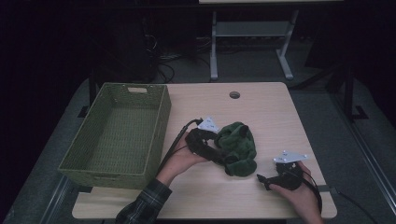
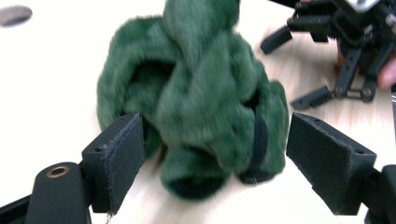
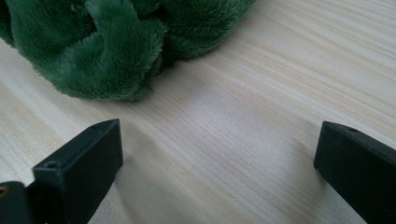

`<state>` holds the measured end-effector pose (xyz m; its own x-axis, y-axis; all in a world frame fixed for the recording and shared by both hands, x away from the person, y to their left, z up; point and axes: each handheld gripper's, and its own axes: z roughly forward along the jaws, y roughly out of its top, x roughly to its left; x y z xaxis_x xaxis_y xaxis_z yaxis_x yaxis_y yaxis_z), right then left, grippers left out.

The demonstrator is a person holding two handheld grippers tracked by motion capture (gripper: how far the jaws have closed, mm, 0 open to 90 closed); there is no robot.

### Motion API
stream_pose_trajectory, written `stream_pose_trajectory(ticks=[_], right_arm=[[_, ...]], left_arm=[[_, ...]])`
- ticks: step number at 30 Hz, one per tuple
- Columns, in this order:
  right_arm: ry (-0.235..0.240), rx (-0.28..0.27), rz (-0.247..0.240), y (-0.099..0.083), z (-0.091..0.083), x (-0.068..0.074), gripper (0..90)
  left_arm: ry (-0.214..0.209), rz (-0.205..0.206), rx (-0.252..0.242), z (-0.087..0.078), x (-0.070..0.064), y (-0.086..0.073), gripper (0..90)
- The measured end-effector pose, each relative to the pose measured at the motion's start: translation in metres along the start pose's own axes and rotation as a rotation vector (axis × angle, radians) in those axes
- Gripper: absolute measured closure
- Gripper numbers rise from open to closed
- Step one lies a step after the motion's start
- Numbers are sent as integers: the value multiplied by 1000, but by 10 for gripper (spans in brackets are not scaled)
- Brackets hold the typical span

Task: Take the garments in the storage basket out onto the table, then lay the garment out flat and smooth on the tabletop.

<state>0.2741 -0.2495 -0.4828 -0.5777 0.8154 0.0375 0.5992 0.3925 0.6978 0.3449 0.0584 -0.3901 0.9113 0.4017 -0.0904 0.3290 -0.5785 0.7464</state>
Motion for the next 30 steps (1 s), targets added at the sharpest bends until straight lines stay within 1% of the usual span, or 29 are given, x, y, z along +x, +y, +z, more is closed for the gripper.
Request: stream_pose_trajectory(ticks=[1,2,3,4,6,7,9,11,12,13,14,16,17,18,19,20,21,22,24,26,27,29,30], right_arm=[[-3,-11,-4,0,-1,-1,60],[-3,-23,-7,-1,-2,-2,120],[3,-25,6,-1,-6,-4,187],[3,-25,6,-1,-6,-4,187],[14,-30,23,-1,-8,-6,230],[14,-35,22,0,-9,-7,233],[12,-44,18,2,-11,-6,245],[27,-52,17,5,-13,-6,292],[32,-53,10,7,-14,-6,299],[41,-65,6,12,-16,-5,313],[41,-65,6,12,-16,-5,313],[49,-82,3,18,-19,-6,320],[54,-94,-4,22,-20,-7,326],[64,-100,-5,25,-22,-8,333],[74,-114,-5,30,-24,-9,342],[79,-121,-9,34,-26,-9,355],[84,-129,-26,41,-27,-10,372],[84,-129,-26,41,-27,-10,372],[100,-127,-38,47,-28,-10,393],[131,-139,-44,56,-29,-10,415],[131,-139,-44,56,-29,-10,415],[143,-154,-59,62,-30,-9,450],[149,-158,-65,65,-31,-8,457]], left_arm=[[-2,-5,0,0,-1,-4,189],[2,-3,4,0,-3,-8,195],[5,-5,3,1,-4,-12,217],[0,-7,8,2,-4,-15,217],[-3,-21,14,5,-6,-20,233],[-4,-20,17,6,-7,-23,236],[-18,-31,14,10,-8,-26,273],[-26,-35,19,14,-9,-28,297],[-27,-34,21,16,-10,-29,313],[-28,-36,25,19,-10,-29,329],[-31,-40,21,21,-11,-30,329],[-35,-40,20,25,-11,-29,351],[-38,-48,16,27,-11,-29,358],[-40,-49,17,30,-11,-28,381],[-41,-38,26,31,-10,-28,381],[-45,-48,23,33,-11,-28,390],[-47,-48,22,34,-10,-28,418],[-48,-53,15,36,-10,-28,418],[-48,-48,15,38,-10,-27,444],[-51,-46,13,39,-9,-26,483],[-50,-43,13,39,-9,-26,483],[-50,-43,5,39,-9,-25,511],[-51,-50,-4,40,-8,-25,531]])
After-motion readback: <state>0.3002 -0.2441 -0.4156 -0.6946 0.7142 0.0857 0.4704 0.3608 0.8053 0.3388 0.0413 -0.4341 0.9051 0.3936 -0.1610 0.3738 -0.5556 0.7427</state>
